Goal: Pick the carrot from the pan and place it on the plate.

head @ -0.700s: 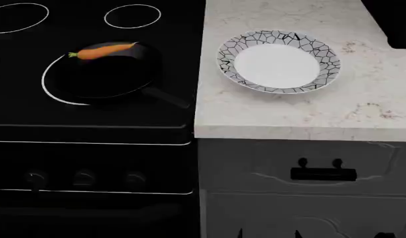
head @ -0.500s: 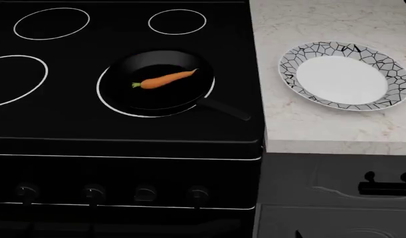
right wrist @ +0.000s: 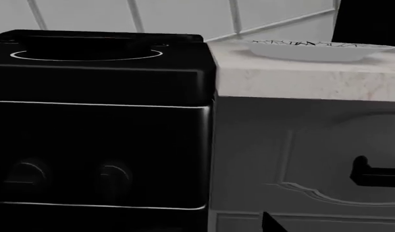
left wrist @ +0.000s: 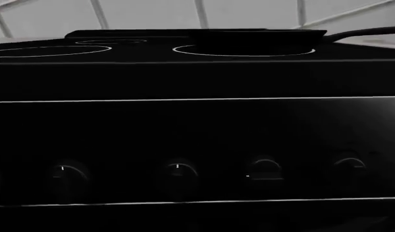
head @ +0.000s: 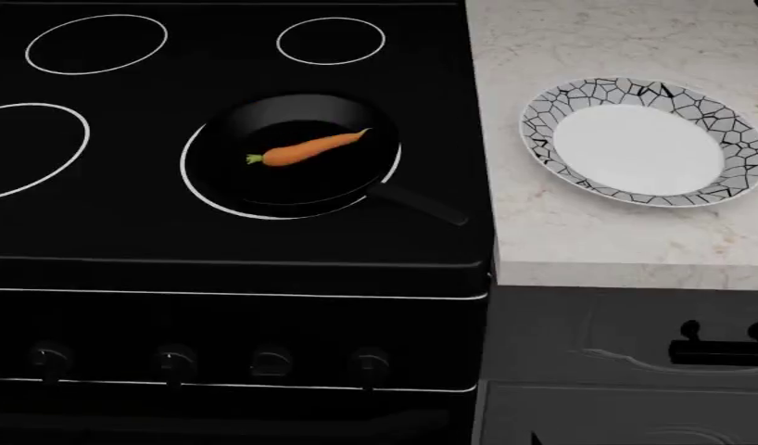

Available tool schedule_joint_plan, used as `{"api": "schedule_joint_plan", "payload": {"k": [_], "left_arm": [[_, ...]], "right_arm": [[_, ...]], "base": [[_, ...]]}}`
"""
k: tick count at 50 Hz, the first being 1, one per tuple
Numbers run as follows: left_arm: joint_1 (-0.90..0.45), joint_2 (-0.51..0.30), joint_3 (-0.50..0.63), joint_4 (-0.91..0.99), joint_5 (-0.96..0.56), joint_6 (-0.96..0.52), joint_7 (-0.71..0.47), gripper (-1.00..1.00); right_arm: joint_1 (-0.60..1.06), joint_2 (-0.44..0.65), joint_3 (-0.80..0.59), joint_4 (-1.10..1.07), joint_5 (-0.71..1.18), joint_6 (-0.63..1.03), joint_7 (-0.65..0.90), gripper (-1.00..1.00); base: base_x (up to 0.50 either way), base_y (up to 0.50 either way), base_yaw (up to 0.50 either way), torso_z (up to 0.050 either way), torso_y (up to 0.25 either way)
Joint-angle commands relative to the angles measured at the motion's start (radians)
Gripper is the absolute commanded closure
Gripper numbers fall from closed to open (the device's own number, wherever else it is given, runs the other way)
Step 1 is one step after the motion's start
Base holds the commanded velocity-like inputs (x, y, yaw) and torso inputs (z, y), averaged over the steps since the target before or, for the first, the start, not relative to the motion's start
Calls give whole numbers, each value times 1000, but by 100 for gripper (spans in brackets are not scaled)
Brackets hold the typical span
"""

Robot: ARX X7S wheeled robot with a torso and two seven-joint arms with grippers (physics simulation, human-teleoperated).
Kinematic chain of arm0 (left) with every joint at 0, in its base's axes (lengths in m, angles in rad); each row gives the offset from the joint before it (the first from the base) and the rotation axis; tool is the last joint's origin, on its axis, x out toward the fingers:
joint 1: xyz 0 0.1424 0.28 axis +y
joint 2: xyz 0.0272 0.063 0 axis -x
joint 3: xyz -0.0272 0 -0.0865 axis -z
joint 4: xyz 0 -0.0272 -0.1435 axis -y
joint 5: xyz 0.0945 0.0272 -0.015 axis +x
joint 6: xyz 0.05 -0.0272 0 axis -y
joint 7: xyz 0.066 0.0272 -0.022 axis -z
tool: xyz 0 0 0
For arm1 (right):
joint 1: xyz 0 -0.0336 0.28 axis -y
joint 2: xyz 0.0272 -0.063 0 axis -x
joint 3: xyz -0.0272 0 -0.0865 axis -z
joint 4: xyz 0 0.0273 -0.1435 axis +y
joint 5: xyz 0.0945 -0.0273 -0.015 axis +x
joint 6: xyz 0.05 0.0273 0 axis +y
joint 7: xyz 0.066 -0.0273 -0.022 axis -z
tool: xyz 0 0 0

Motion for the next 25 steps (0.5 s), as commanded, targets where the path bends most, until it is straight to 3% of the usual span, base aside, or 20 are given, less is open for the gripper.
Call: {"api": "schedule_joint_plan", "payload": {"k": [1, 4, 6, 8, 10, 13, 14, 15, 18, 21, 22, 25], "left_arm": [[23, 1, -30, 121, 67, -93, 8, -100], [21, -21, -26, 240, 90, -198, -3, -100], [-2, -33, -62, 408, 53, -356, 6, -100], [-80, -67, -83, 650, 66, -595, 16, -100], [-156, -106, -89, 779, 101, -728, 14, -100], [-472, -155, -60, 1007, 143, -1144, 72, -100], [-527, -160, -56, 1031, 139, -1245, 85, -100], [-632, -192, -11, 1059, 153, -1338, 84, -100], [-796, -190, -26, 1045, 165, -1496, 87, -100], [-903, -215, -23, 1039, 152, -1566, 119, -100], [-988, -204, -39, 1008, 155, -1605, 182, -100], [-1013, -207, -28, 987, 235, -1605, 238, -100]], "right_arm": [[-36, -1, 48, -38, 9, 13, -49, -100], [-20, 17, 67, -159, 54, 88, -54, -100], [14, 46, 81, -336, 99, 207, -67, -100], [109, 89, 107, -558, 142, 393, -59, -100], [248, 127, 128, -737, 150, 614, -16, -100], [580, 131, 269, -888, 316, 1058, 24, -100], [616, 134, 279, -903, 331, 1116, 28, -100], [748, 132, 322, -956, 389, 1266, 32, -100], [977, 108, 407, -1006, 471, 1556, 39, -100], [1096, 138, 430, -959, 607, 1599, 160, -100], [1137, 157, 451, -897, 736, 1600, 251, -100], [1239, 215, 449, -824, 968, 1598, 452, -100]], "base": [[0, 0, 0, 0, 0], [0, 0, 0, 0, 0], [0, 0, 0, 0, 0], [0, 0, 0, 0, 0], [0, 0, 0, 0, 0], [0, 0, 0, 0, 0], [0, 0, 0, 0, 0], [0, 0, 0, 0, 0], [0, 0, 0, 0, 0], [0, 0, 0, 0, 0], [0, 0, 0, 0, 0], [0, 0, 0, 0, 0]]}}
